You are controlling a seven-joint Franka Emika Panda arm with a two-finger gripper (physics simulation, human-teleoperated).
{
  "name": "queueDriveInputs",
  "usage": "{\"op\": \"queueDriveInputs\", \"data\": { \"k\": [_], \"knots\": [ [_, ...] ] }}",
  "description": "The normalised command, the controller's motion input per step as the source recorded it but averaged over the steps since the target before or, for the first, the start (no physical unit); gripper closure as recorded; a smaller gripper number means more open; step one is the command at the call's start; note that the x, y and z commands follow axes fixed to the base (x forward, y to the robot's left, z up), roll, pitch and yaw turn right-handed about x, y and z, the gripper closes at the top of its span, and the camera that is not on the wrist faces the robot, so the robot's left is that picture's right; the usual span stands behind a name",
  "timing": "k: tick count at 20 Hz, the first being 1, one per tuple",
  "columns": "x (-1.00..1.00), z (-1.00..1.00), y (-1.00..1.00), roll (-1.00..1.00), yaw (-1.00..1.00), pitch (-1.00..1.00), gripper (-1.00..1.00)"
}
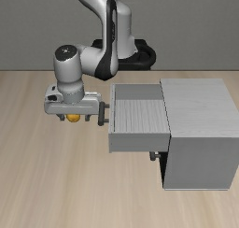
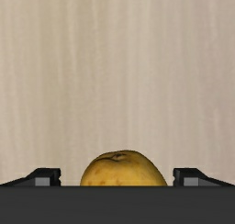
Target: Pick up the mango and place it in the top layer of the cabinet
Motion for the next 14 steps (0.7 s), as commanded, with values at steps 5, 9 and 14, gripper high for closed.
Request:
{"op": "queueDriveInputs", "data": {
  "k": [5,9,14],
  "knots": [
    [0.0,0.0,0.0,0.0,0.0,0.0,1.0],
    [0.0,0.5,0.0,0.0,0.0,0.0,1.0],
    [0.0,1.0,0.0,0.0,0.0,0.0,1.0]
  ]
}}
